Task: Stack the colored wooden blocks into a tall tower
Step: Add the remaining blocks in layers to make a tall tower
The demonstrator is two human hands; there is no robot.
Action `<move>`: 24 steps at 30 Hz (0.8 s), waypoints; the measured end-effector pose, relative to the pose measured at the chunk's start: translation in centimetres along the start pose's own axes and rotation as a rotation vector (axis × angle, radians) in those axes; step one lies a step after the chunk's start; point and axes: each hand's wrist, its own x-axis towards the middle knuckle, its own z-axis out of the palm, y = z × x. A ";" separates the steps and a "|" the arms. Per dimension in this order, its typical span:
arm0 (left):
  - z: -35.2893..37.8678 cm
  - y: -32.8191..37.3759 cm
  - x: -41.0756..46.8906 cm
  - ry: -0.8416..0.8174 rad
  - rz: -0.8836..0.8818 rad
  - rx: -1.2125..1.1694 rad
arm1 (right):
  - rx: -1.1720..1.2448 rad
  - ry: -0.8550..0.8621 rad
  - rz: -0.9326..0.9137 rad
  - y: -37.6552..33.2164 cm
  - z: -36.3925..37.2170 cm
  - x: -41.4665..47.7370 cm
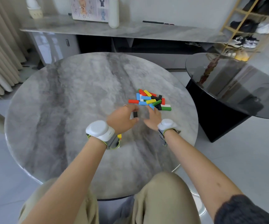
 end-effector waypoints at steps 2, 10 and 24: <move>1.2 1.2 1.1 -0.012 0.013 0.006 | -0.103 -0.006 0.036 1.2 -0.6 1.3; 8.8 4.2 3.7 -0.107 -0.148 0.073 | -0.376 -0.050 -0.079 3.6 -1.0 3.1; 14.7 1.1 8.9 0.002 -0.447 0.344 | -0.489 -0.086 -0.406 7.3 -1.6 0.0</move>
